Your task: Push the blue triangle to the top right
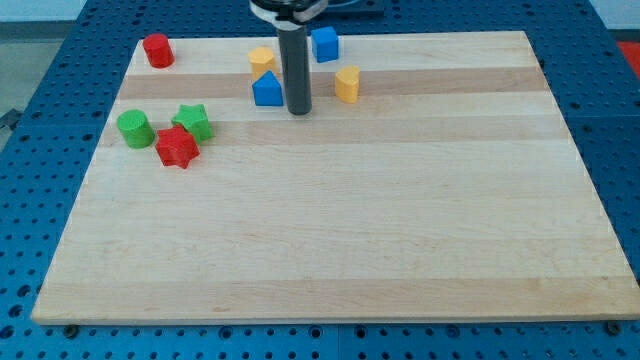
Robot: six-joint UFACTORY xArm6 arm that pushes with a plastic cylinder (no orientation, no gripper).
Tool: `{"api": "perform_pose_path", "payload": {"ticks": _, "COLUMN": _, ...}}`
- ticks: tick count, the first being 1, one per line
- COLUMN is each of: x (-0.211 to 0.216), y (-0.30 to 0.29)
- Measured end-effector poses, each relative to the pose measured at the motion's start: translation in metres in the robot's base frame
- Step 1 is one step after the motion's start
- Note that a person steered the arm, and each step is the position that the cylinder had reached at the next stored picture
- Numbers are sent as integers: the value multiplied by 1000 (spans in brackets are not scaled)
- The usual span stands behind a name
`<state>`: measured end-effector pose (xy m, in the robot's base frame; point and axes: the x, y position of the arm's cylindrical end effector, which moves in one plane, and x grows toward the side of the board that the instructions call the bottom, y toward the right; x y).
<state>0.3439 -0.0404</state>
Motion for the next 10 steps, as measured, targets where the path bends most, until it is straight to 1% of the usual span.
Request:
{"api": "perform_pose_path", "payload": {"ticks": 1, "x": 6, "y": -25}}
{"api": "perform_pose_path", "payload": {"ticks": 2, "x": 10, "y": -68}}
{"api": "perform_pose_path", "payload": {"ticks": 3, "x": 0, "y": -88}}
{"api": "perform_pose_path", "payload": {"ticks": 4, "x": -26, "y": -76}}
{"api": "perform_pose_path", "payload": {"ticks": 7, "x": -51, "y": 83}}
{"api": "perform_pose_path", "payload": {"ticks": 9, "x": -51, "y": 76}}
{"api": "perform_pose_path", "payload": {"ticks": 10, "x": -53, "y": 108}}
